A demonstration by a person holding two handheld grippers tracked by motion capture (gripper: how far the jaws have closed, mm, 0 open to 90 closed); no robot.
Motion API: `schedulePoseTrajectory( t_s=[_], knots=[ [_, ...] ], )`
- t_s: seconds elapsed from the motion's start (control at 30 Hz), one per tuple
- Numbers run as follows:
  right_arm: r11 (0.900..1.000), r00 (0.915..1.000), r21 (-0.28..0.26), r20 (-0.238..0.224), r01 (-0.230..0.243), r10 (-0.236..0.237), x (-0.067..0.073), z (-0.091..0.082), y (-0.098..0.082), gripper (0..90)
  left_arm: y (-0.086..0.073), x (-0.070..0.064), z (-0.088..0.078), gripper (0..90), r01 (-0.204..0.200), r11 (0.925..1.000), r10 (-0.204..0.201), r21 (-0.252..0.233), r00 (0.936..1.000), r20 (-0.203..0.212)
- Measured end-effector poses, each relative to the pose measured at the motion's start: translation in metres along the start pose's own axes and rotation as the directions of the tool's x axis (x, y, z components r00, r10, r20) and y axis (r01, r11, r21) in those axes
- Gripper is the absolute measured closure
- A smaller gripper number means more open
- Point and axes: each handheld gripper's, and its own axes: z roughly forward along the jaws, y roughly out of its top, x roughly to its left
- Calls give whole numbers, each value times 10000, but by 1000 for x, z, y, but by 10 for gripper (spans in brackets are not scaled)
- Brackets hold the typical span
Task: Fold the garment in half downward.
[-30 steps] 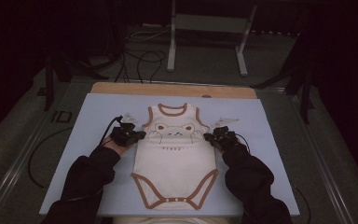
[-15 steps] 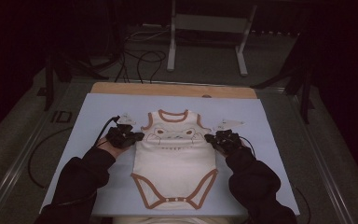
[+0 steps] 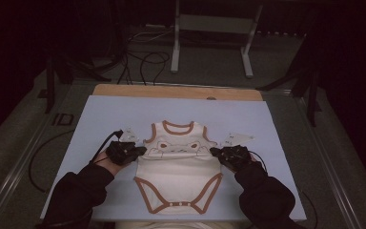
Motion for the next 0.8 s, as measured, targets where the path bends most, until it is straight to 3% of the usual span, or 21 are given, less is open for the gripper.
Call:
schedulePoseTrajectory(
  t_s=[0.13, 0.4, 0.8],
  knots=[
    [9999, 9999, 34, -108, -99, 99, 6, -6, -6, 897, -3, -10, -4, 895, -408, 9992, 408, 15, 9986, -346],
    [10000, 9995, 5, -302, -6, 6, 17, -15, -15, 897, -8, -24, -15, 895, -712, 9974, 713, 50, 9971, -264],
    [9996, 9984, 226, -541, 182, -169, 35, -27, -28, 896, -25, -41, -25, 895, -707, 9975, 707, 2, 9974, 133]
  ],
)
